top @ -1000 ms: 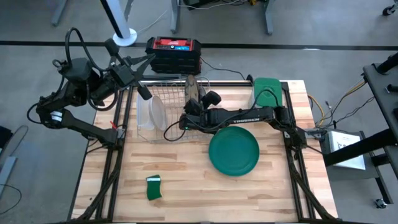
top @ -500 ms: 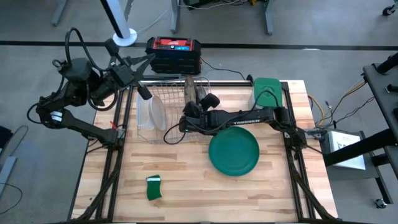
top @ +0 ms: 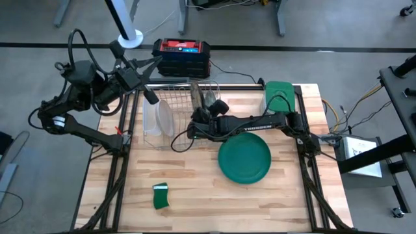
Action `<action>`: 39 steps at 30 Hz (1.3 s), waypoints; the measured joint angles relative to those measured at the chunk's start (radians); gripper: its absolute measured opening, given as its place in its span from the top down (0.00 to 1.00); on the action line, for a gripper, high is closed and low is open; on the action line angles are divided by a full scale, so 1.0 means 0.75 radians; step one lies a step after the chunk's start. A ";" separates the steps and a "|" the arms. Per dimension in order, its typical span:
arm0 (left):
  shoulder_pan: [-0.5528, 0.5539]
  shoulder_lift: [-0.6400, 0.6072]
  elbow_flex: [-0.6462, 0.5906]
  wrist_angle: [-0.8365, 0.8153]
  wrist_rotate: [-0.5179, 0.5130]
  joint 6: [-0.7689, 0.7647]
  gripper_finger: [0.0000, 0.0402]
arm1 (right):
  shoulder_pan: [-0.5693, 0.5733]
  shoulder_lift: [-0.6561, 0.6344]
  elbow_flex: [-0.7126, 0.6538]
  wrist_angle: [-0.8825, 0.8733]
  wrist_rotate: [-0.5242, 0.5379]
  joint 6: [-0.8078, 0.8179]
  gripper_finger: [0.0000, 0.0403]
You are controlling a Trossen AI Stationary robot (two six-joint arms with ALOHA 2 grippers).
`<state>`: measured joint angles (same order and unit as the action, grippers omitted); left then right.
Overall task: Sort dishes
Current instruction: Put the white patterned plate on the dish rack
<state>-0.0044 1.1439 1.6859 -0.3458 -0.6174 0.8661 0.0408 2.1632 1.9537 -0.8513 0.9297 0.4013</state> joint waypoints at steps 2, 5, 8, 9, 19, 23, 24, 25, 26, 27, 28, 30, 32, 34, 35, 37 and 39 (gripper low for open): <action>0.000 0.000 0.000 0.000 0.000 0.000 1.00 | 0.002 0.000 0.000 0.001 -0.002 0.014 0.50; 0.000 0.000 0.000 0.000 0.000 0.000 1.00 | 0.002 0.000 0.000 -0.001 -0.028 0.051 0.50; 0.000 0.000 0.000 -0.001 0.000 0.000 1.00 | 0.002 0.000 0.000 -0.001 -0.031 0.058 0.50; 0.000 0.000 -0.001 0.000 0.000 -0.001 1.00 | 0.002 0.000 0.000 -0.001 -0.031 0.061 0.50; 0.000 0.000 -0.010 0.001 0.000 -0.005 1.00 | 0.003 0.000 0.000 0.007 -0.030 0.029 0.50; 0.000 0.000 -0.010 0.001 0.000 -0.005 1.00 | 0.022 0.000 0.000 0.086 -0.024 -0.106 0.50; 0.000 0.000 -0.010 0.001 0.000 -0.005 1.00 | 0.026 -0.001 0.005 0.101 -0.024 -0.140 0.50; 0.000 0.000 -0.010 0.001 0.000 -0.005 1.00 | 0.027 -0.002 0.015 0.109 -0.030 -0.165 0.50; 0.000 0.000 -0.010 0.001 0.000 -0.005 1.00 | 0.027 -0.003 0.032 0.111 -0.059 -0.186 0.50; 0.000 0.000 -0.010 0.001 0.000 -0.005 1.00 | 0.025 -0.005 0.050 0.119 -0.106 -0.209 0.50; -0.001 0.000 -0.010 0.001 0.001 -0.005 1.00 | 0.021 -0.008 0.066 0.148 -0.168 -0.244 0.50; 0.000 0.000 -0.010 0.001 0.001 -0.005 1.00 | 0.011 -0.013 0.078 0.254 -0.329 -0.380 0.50; 0.000 0.000 -0.010 0.002 0.002 -0.005 1.00 | 0.008 -0.008 0.075 0.397 -0.437 -0.547 0.50; 0.000 0.000 -0.010 0.001 0.008 -0.005 1.00 | 0.004 -0.005 0.056 0.498 -0.475 -0.661 0.50; 0.000 0.000 -0.010 0.002 0.008 -0.005 1.00 | 0.001 -0.005 0.046 0.542 -0.483 -0.683 0.50; 0.000 0.000 -0.010 0.002 0.008 0.007 1.00 | -0.013 -0.005 0.039 0.590 -0.490 -0.707 0.50; -0.001 0.000 -0.010 0.008 0.008 0.025 1.00 | -0.027 -0.005 0.039 0.598 -0.504 -0.719 0.50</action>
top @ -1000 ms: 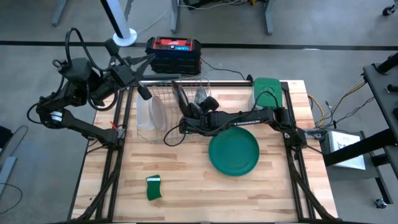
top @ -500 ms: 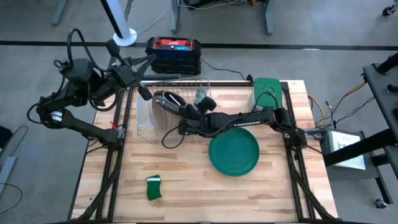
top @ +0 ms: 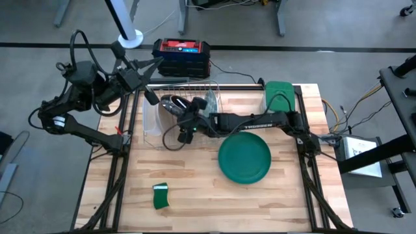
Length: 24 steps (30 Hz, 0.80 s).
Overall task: Sort dishes
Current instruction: Put the white patterned plate on the dish rack
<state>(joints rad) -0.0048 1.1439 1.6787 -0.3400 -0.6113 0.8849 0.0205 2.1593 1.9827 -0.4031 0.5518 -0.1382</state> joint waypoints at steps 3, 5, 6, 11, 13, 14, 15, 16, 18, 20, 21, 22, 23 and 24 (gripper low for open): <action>0.001 0.000 0.003 0.010 0.001 0.022 1.00 | -0.008 0.000 -0.011 0.015 -0.037 0.003 0.50; 0.000 0.000 0.003 0.025 0.001 0.030 1.00 | -0.009 0.000 -0.034 0.036 -0.043 0.009 0.50; 0.001 0.000 0.003 0.035 0.001 0.030 1.00 | -0.011 0.001 -0.046 0.046 -0.045 0.011 0.50; 0.001 0.002 0.003 0.035 0.002 0.030 1.00 | -0.025 0.002 -0.120 0.142 -0.036 0.011 0.50; 0.001 0.003 0.003 0.035 0.002 0.030 1.00 | -0.028 0.002 -0.140 0.146 -0.031 0.018 0.50; 0.001 0.004 0.003 0.035 0.002 0.030 1.00 | -0.029 0.002 -0.151 0.149 -0.021 0.021 0.50; 0.001 0.004 0.003 0.035 0.002 0.030 1.00 | -0.030 0.002 -0.166 0.166 -0.018 0.022 0.50; 0.001 0.004 0.003 0.035 0.002 0.030 1.00 | -0.033 0.003 -0.177 0.185 -0.018 0.020 0.50; 0.001 0.008 0.003 0.045 0.003 0.031 1.00 | -0.040 0.003 -0.200 0.236 -0.033 0.012 0.50; 0.002 0.009 0.003 0.049 0.003 0.031 1.00 | -0.043 0.003 -0.223 0.271 -0.038 0.013 0.50; 0.003 0.009 0.003 0.052 0.003 0.031 1.00 | -0.042 0.003 -0.236 0.279 -0.031 0.017 0.50; 0.003 0.012 0.003 0.057 0.003 0.031 1.00 | -0.041 0.003 -0.248 0.283 -0.021 0.018 0.50; 0.003 0.013 0.003 0.062 0.003 0.031 1.00 | -0.041 0.005 -0.256 0.284 -0.017 0.017 0.50; 0.003 0.013 0.003 0.065 0.003 0.031 1.00 | -0.041 0.005 -0.260 0.292 -0.018 0.012 0.50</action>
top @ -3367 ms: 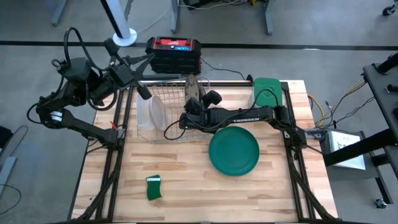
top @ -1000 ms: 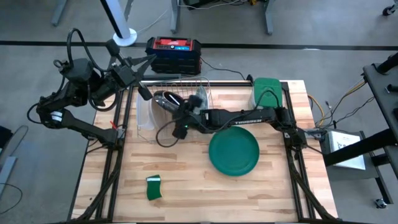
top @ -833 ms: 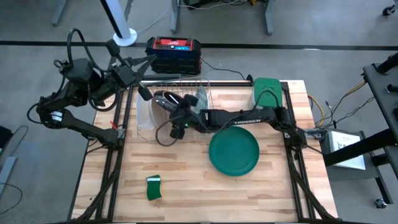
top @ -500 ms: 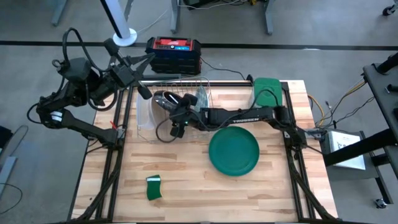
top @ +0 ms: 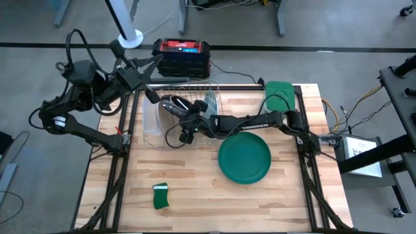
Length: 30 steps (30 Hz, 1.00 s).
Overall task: Sort dishes
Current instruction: Put the white patterned plate on the dish rack
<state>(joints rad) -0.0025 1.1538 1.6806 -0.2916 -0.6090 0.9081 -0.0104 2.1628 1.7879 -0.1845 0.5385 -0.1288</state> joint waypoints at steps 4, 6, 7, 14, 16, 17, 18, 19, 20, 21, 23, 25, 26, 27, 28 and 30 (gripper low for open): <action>0.001 0.015 0.000 0.017 0.001 0.010 1.00 | -0.008 -0.001 -0.024 0.022 -0.009 -0.004 0.50; 0.001 0.025 0.000 0.024 0.001 0.010 1.00 | -0.014 0.000 -0.036 0.011 -0.012 -0.004 0.50; 0.001 0.030 0.000 0.027 0.001 0.010 1.00 | -0.019 0.000 -0.038 0.009 -0.012 -0.004 0.50; 0.001 0.069 0.000 0.053 0.001 0.035 1.00 | -0.047 0.054 -0.042 0.068 -0.021 -0.025 0.50; 0.005 0.074 0.000 0.062 0.001 0.036 1.00 | -0.053 0.089 -0.041 0.099 0.006 -0.044 0.50; 0.006 0.076 0.000 0.064 0.000 0.036 1.00 | -0.055 0.104 -0.036 0.109 0.029 -0.044 0.50; 0.007 0.076 0.000 0.063 0.000 0.036 1.00 | -0.055 0.118 -0.036 0.123 0.046 -0.049 0.50; 0.010 0.076 0.000 0.063 0.000 0.036 1.00 | -0.055 0.130 -0.035 0.147 0.079 -0.057 0.50; 0.012 0.076 0.000 0.063 0.000 0.038 1.00 | -0.055 0.135 -0.035 0.152 0.111 -0.068 0.50; 0.016 0.076 0.000 0.062 0.000 0.041 1.00 | -0.052 0.137 -0.035 0.147 0.145 -0.075 0.50; 0.019 0.076 0.000 0.063 -0.001 0.042 1.00 | -0.051 0.137 -0.035 0.151 0.186 -0.076 0.50; 0.023 0.075 0.000 0.063 -0.001 0.042 1.00 | -0.050 0.134 -0.035 0.160 0.200 -0.072 0.52; 0.025 0.075 0.000 0.063 -0.001 0.042 1.00 | -0.050 0.134 -0.032 0.159 0.201 -0.070 0.54; 0.025 0.075 0.000 0.063 -0.001 0.042 1.00 | -0.050 0.134 -0.028 0.157 0.200 -0.071 0.56; 0.025 0.075 0.000 0.063 -0.001 0.042 1.00 | -0.050 0.134 -0.022 0.153 0.202 -0.074 0.59; 0.026 0.075 0.000 0.062 -0.001 0.042 1.00 | -0.050 0.132 -0.012 0.158 0.219 -0.077 0.65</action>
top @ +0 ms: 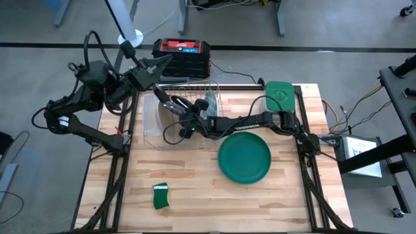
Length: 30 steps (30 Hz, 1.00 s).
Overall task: Sort dishes
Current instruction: Put the white patterned plate on the dish rack
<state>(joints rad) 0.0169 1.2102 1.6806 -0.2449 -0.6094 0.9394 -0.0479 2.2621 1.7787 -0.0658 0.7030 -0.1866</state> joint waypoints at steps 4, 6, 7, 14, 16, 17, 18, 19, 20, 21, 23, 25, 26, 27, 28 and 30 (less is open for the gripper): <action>0.000 -0.001 0.000 0.000 0.000 -0.001 1.00 | -0.001 -0.005 0.029 0.003 0.046 0.000 0.79; 0.000 -0.001 0.000 0.000 0.000 -0.001 1.00 | -0.001 -0.006 0.042 -0.002 0.049 -0.005 0.85; 0.000 -0.001 0.000 0.000 0.000 -0.001 1.00 | -0.001 -0.006 0.048 -0.002 0.054 -0.008 0.88; 0.000 -0.001 0.000 -0.002 -0.001 -0.002 1.00 | 0.005 -0.005 0.095 -0.030 0.082 -0.042 0.96; 0.001 -0.001 0.000 -0.002 -0.001 -0.002 1.00 | 0.008 -0.004 0.105 -0.036 0.086 -0.035 0.97; 0.001 -0.001 0.000 -0.002 -0.001 -0.002 1.00 | 0.009 -0.004 0.110 -0.037 0.086 -0.033 0.97; 0.001 -0.001 0.000 -0.002 -0.001 -0.002 1.00 | 0.009 -0.004 0.115 -0.037 0.088 -0.029 0.97; 0.001 -0.001 0.000 -0.002 -0.001 -0.002 1.00 | 0.009 -0.004 0.120 -0.037 0.098 -0.027 0.97; 0.001 -0.001 0.000 -0.002 -0.001 -0.002 1.00 | 0.010 -0.004 0.124 -0.036 0.116 -0.026 0.97; 0.001 -0.001 0.000 -0.002 -0.001 -0.002 1.00 | 0.011 -0.004 0.126 -0.035 0.130 -0.025 0.97; 0.001 -0.001 0.000 -0.002 -0.001 -0.002 1.00 | 0.011 -0.005 0.129 -0.036 0.147 -0.021 0.97; 0.001 -0.001 0.000 -0.002 -0.002 -0.002 1.00 | 0.011 -0.007 0.129 -0.038 0.155 -0.022 0.97; 0.001 -0.001 0.000 -0.003 -0.002 -0.002 1.00 | 0.011 -0.009 0.129 -0.041 0.159 -0.021 0.97; 0.001 -0.001 0.000 -0.002 -0.002 -0.002 1.00 | 0.011 -0.013 0.129 -0.042 0.163 -0.015 0.97; 0.001 -0.001 0.000 -0.002 -0.002 -0.002 1.00 | 0.011 -0.020 0.129 -0.043 0.172 0.002 0.97; 0.001 -0.001 0.000 -0.003 -0.002 -0.001 1.00 | 0.014 -0.036 0.129 -0.046 0.199 0.018 0.97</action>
<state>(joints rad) 0.0177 1.2095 1.6806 -0.2468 -0.6106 0.9384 -0.0372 2.2348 1.8755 -0.1001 0.8521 -0.1730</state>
